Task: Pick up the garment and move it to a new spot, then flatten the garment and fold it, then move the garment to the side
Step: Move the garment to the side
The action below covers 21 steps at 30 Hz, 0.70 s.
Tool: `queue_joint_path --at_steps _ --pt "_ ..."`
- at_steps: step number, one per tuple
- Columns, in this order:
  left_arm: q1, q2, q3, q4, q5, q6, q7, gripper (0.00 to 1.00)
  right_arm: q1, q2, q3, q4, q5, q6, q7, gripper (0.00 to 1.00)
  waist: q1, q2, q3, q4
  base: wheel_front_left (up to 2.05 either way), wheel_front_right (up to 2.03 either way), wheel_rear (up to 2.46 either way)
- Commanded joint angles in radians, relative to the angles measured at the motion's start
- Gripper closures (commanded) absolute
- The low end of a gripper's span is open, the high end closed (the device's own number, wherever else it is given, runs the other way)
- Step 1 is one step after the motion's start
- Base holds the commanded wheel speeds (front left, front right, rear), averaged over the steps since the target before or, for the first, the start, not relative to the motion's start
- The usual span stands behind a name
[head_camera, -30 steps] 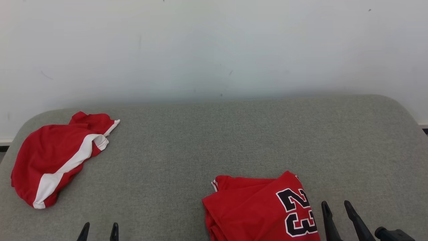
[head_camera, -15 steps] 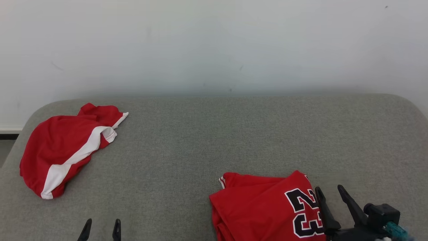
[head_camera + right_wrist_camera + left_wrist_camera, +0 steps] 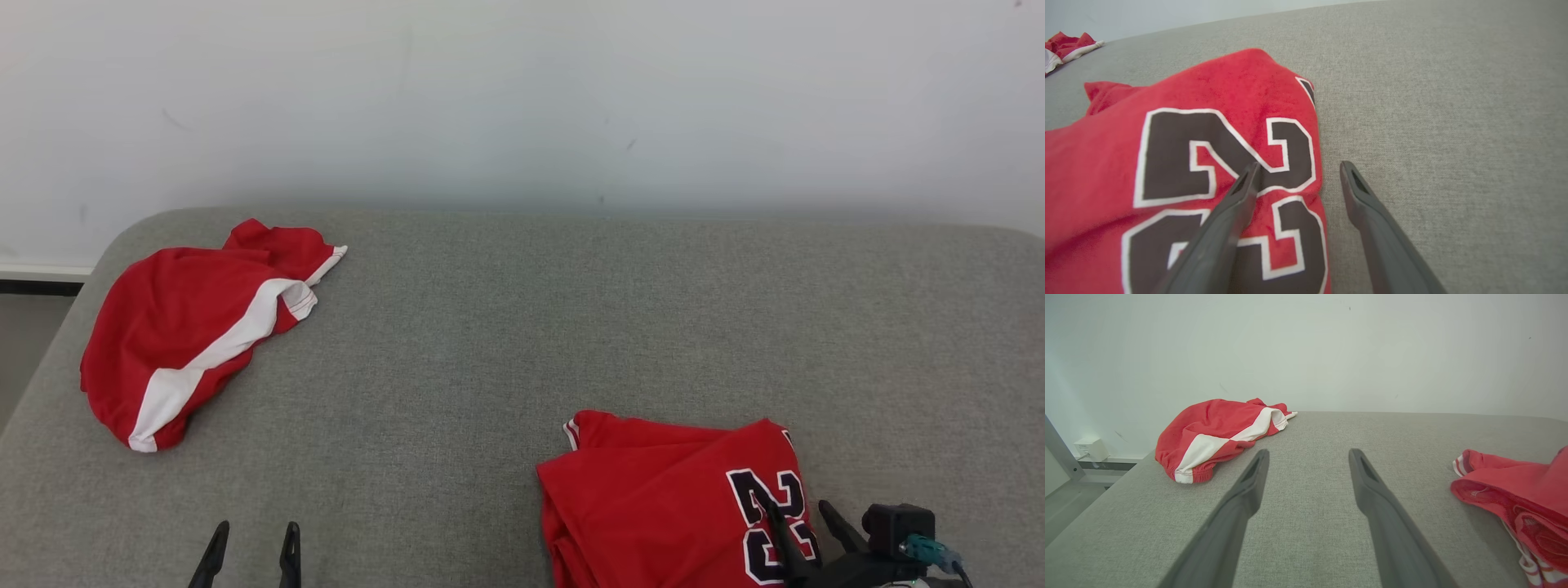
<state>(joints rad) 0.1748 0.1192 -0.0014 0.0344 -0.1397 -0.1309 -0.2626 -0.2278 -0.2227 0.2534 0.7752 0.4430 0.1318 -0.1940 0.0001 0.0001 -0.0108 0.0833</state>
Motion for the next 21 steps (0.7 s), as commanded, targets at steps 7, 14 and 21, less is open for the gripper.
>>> queue_joint_path --at_steps 7,14,21 --pt "-0.023 0.002 0.008 -0.001 0.011 0.002 -0.003 0.00 -0.036 0.043 0.061 0.125 0.037 -0.003 -0.001 0.68 -0.0001 -0.0001 0.024 0.009 0.00 0.00 0.00" --pt "-0.038 -0.008 0.015 -0.004 0.009 0.002 -0.003 0.00 -0.096 0.044 0.083 0.211 0.082 -0.004 -0.003 1.00 -0.0001 -0.0001 0.048 0.003 0.00 0.00 0.00" --pt "-0.081 -0.015 0.007 -0.022 0.010 0.002 -0.003 0.00 -0.295 0.004 0.118 0.180 0.095 -0.003 -0.036 1.00 -0.0001 -0.0001 0.143 -0.019 0.00 0.00 0.00"
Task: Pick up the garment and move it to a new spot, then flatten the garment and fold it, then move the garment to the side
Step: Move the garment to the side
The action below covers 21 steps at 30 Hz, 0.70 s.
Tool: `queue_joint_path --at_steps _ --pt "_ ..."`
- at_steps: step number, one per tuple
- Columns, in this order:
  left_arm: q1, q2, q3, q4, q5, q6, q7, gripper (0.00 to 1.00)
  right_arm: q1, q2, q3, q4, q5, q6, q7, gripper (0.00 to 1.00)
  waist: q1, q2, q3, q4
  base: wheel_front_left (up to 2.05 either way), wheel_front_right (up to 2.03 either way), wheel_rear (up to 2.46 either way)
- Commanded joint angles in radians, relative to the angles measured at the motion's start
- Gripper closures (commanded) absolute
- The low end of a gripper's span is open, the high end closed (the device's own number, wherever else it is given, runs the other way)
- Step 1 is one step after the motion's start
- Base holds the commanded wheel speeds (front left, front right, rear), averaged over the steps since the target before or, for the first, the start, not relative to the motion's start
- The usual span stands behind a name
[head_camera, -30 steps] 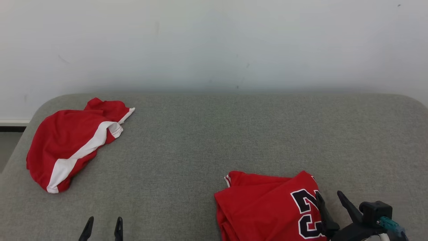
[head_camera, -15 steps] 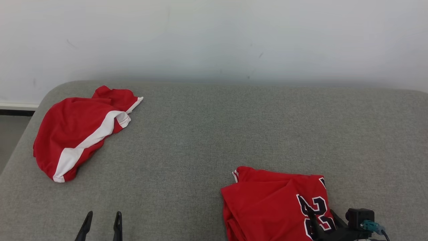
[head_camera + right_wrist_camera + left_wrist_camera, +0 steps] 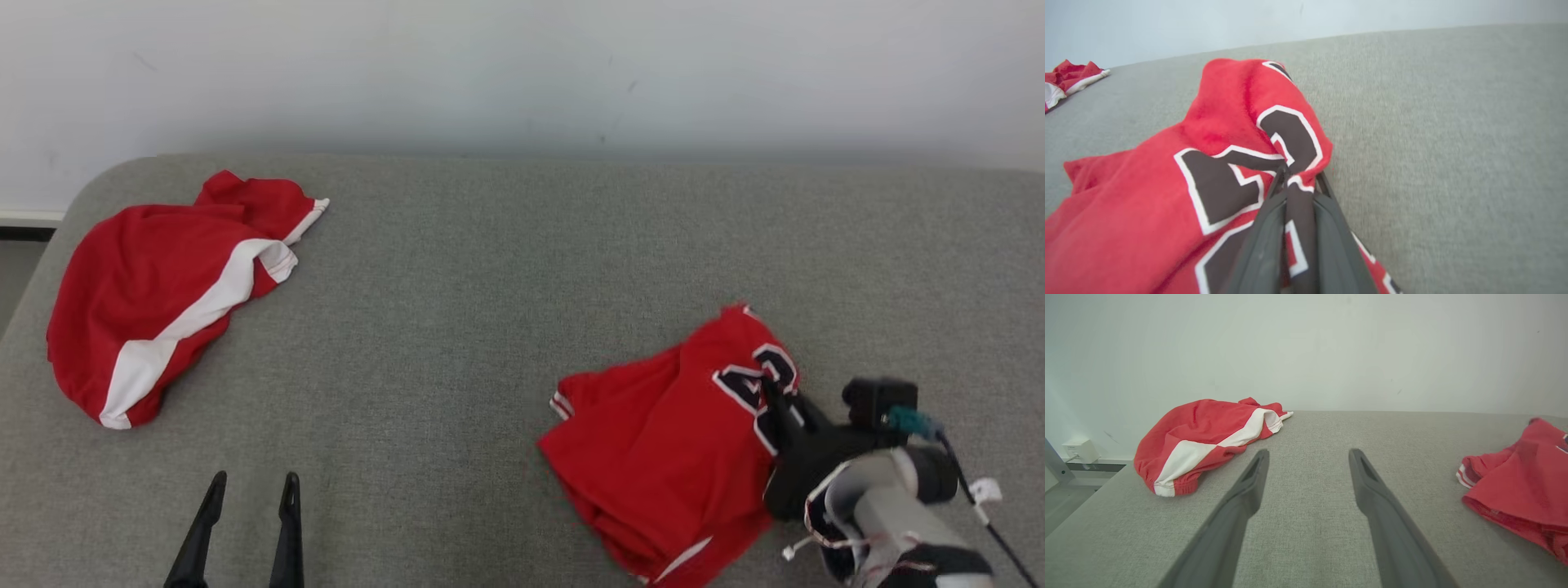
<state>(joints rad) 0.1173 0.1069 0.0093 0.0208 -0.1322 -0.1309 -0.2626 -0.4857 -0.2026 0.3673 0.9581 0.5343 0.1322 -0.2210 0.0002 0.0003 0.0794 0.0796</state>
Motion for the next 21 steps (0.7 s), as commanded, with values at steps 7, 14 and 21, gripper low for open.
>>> queue_joint_path --at_steps 7,14,21 --pt "-0.110 -0.006 -0.017 -0.059 0.009 0.002 -0.003 0.00 -0.262 -0.114 0.032 0.011 -0.003 -0.003 -0.003 1.00 -0.0002 -0.0003 0.198 -0.050 0.00 0.00 0.00" --pt "-0.170 0.025 -0.008 -0.135 0.016 0.002 -0.003 0.00 -0.405 -0.231 0.060 0.011 -0.003 -0.003 0.001 1.00 -0.0002 -0.0003 0.336 -0.135 0.00 0.00 0.00" --pt "-0.192 0.089 0.051 -0.220 0.038 0.002 -0.003 0.00 -0.508 -0.323 0.062 0.011 0.023 -0.003 -0.019 1.00 -0.0002 -0.0003 0.464 -0.262 0.00 0.00 0.00"
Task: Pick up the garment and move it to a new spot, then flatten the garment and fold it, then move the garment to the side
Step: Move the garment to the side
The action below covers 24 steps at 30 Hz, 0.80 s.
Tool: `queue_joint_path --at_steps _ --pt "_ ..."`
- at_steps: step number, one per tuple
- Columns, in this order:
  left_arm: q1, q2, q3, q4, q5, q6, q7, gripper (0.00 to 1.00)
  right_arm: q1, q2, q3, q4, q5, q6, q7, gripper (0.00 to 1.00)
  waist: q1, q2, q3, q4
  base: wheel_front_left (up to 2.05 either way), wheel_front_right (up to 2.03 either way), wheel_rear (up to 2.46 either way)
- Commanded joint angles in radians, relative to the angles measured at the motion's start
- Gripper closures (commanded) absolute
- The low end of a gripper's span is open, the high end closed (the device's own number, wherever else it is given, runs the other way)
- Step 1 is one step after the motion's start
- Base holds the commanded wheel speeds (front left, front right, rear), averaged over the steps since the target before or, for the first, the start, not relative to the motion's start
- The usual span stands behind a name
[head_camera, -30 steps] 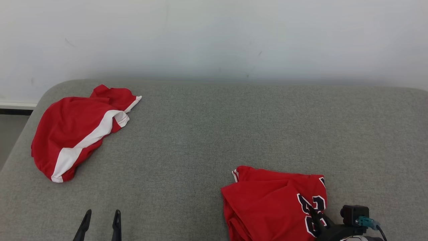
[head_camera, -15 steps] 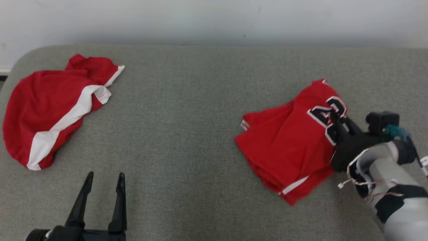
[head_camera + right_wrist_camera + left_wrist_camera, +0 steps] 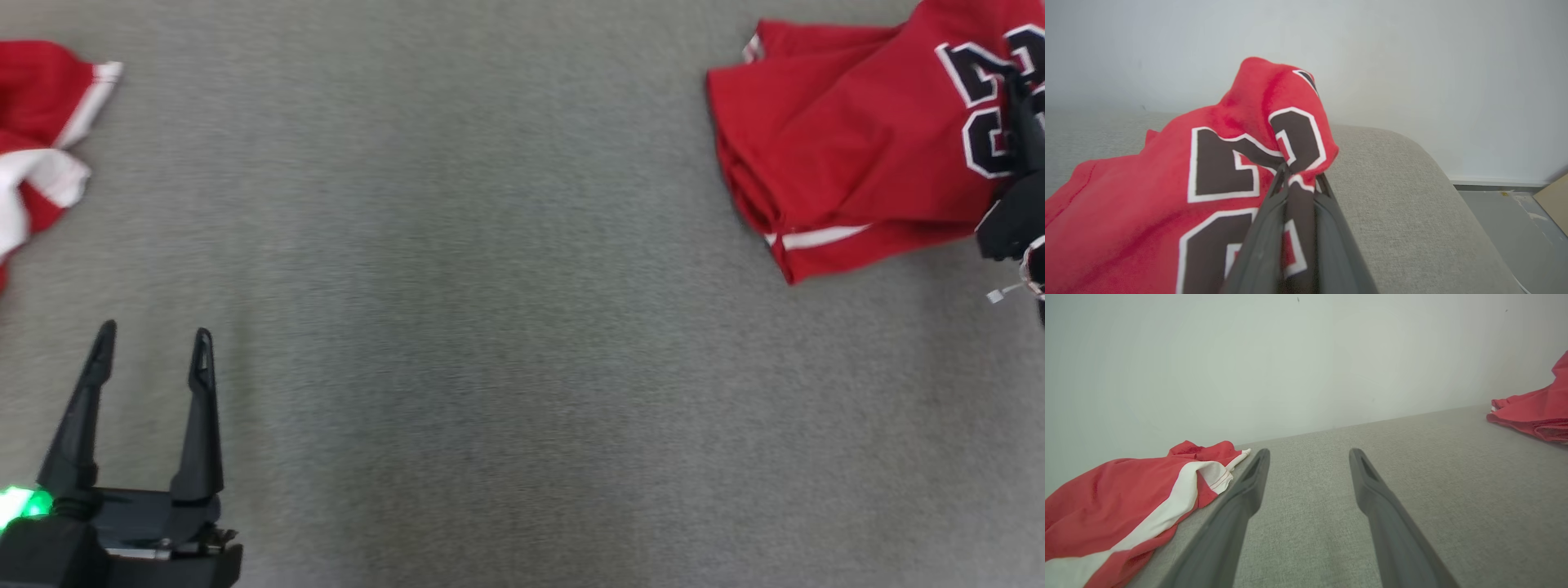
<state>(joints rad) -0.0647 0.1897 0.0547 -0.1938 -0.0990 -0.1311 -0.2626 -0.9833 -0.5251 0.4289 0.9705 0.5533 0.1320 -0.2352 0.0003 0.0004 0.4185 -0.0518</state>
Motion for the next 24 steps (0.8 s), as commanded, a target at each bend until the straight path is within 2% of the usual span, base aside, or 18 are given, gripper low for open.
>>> queue_joint_path --at_steps 1,12,17,24 --pt "-0.010 0.017 0.009 -0.013 0.009 0.002 -0.003 0.00 -0.019 -0.008 -0.003 0.001 0.008 -0.003 -0.007 1.00 -0.0003 -0.0004 0.135 -0.144 0.00 0.00 0.00" --pt "0.051 0.097 0.089 -0.109 0.030 0.004 -0.003 0.00 -0.145 -0.082 0.016 0.026 0.032 -0.003 -0.009 1.00 -0.0003 -0.0004 0.213 -0.263 0.00 0.00 0.00" --pt "0.072 0.106 0.110 -0.135 0.025 0.006 -0.003 0.00 -0.202 -0.094 0.045 0.033 0.013 -0.003 -0.010 1.00 -0.0003 -0.0004 0.233 -0.276 0.00 0.00 0.00" --pt "0.067 0.103 0.106 -0.135 0.023 0.005 -0.003 0.00 -0.278 -0.083 0.078 0.079 -0.020 -0.003 -0.012 1.00 -0.0003 -0.0004 0.241 -0.259 0.00 0.00 0.00"
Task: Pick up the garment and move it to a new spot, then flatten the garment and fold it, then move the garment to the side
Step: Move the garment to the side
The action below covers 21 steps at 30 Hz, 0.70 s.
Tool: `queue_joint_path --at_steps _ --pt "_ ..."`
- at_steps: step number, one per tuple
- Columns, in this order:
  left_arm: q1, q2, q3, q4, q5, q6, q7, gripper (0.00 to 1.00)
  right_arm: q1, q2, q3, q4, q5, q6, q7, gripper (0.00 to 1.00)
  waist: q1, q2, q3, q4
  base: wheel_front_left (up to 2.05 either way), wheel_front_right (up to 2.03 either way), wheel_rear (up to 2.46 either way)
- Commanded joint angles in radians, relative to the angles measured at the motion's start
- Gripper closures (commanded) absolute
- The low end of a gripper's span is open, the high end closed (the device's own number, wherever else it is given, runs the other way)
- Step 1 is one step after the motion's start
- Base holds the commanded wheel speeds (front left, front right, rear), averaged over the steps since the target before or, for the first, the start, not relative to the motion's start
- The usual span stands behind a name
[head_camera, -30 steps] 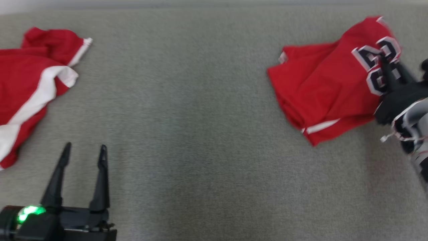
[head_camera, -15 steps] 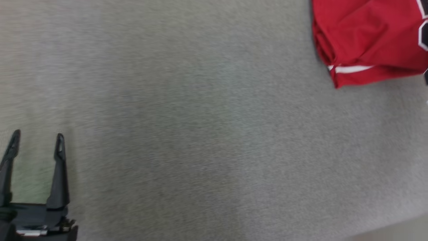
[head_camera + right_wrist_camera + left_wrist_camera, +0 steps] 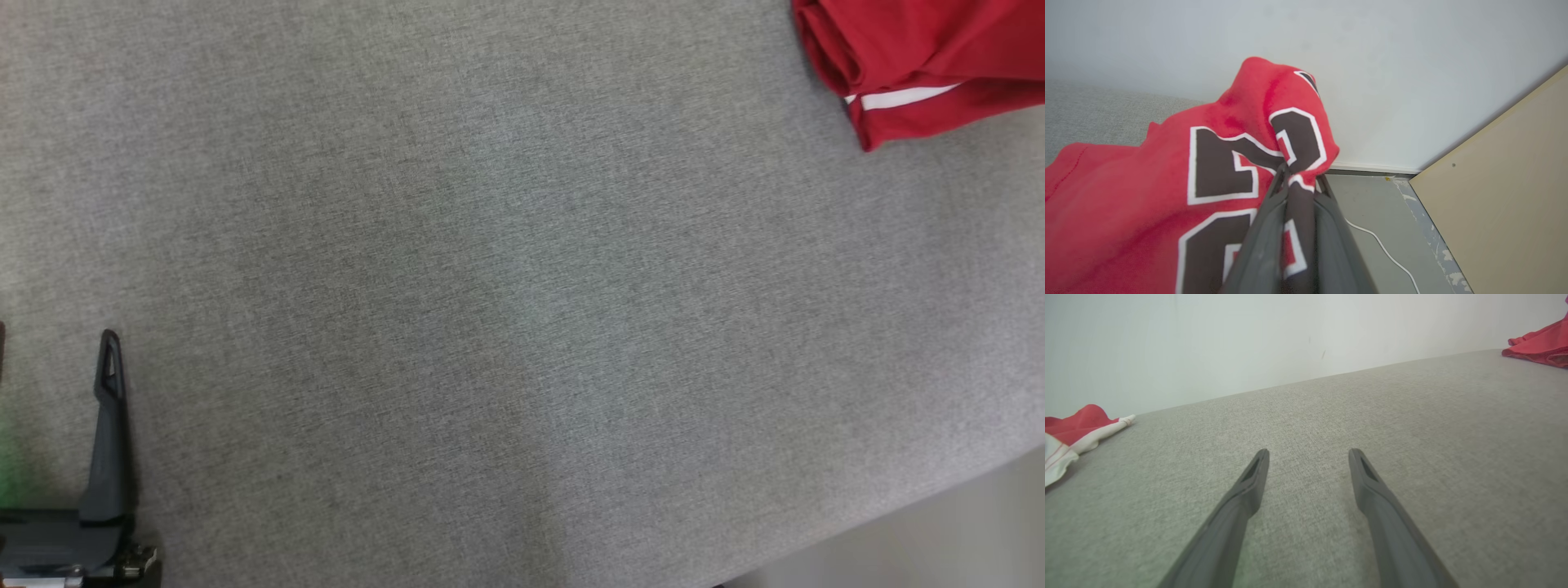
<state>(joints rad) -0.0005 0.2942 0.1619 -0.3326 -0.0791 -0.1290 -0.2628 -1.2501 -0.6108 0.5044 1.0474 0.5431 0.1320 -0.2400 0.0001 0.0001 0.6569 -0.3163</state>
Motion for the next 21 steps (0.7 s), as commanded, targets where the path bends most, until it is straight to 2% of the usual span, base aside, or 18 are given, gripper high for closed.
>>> queue_joint_path --at_steps 1,4,5,6,7,13,17,21 --pt "0.001 -0.003 -0.001 0.003 0.002 0.004 -0.003 0.00 -0.023 -0.001 0.003 0.012 -0.016 -0.003 -0.009 1.00 -0.0001 -0.0001 0.004 0.009 0.00 0.00 0.00" --pt "-0.007 -0.005 0.000 0.004 0.002 0.004 -0.003 0.00 -0.040 -0.007 0.012 0.038 -0.032 -0.003 -0.013 1.00 -0.0001 -0.0001 0.009 0.020 0.00 0.00 0.00" --pt "-0.009 -0.006 -0.002 0.004 0.002 0.004 -0.003 0.00 -0.047 -0.010 0.010 0.046 -0.034 -0.003 -0.016 0.71 -0.0001 -0.0001 0.011 0.023 0.00 0.00 0.00" --pt "-0.010 -0.008 -0.002 0.004 0.004 0.005 -0.003 0.00 -0.053 -0.009 0.010 0.049 -0.039 -0.003 -0.018 0.10 -0.0001 -0.0001 0.012 0.025 0.00 0.00 0.00" --pt "-0.011 -0.009 -0.002 0.005 0.005 0.005 -0.003 0.00 -0.057 -0.006 0.005 0.057 -0.038 -0.003 -0.020 0.00 -0.0001 -0.0001 0.013 0.027 0.00 0.00 0.00" --pt "-0.021 -0.023 -0.006 0.018 0.005 0.006 -0.003 0.00 -0.057 -0.003 -0.020 0.044 -0.051 -0.003 -0.025 0.00 -0.0001 -0.0001 -0.002 0.037 0.00 0.00 0.00" --pt "-0.025 -0.040 -0.007 0.030 -0.003 0.007 -0.003 0.00 -0.009 -0.012 -0.075 -0.064 -0.079 -0.003 -0.026 0.00 -0.0001 -0.0001 -0.047 0.051 0.00 0.00 0.00" --pt "-0.014 -0.067 -0.010 0.050 -0.007 0.009 -0.003 0.00 0.067 0.015 -0.145 -0.200 -0.117 -0.003 -0.026 0.00 -0.0001 -0.0001 -0.124 0.072 0.00 0.00 0.00"
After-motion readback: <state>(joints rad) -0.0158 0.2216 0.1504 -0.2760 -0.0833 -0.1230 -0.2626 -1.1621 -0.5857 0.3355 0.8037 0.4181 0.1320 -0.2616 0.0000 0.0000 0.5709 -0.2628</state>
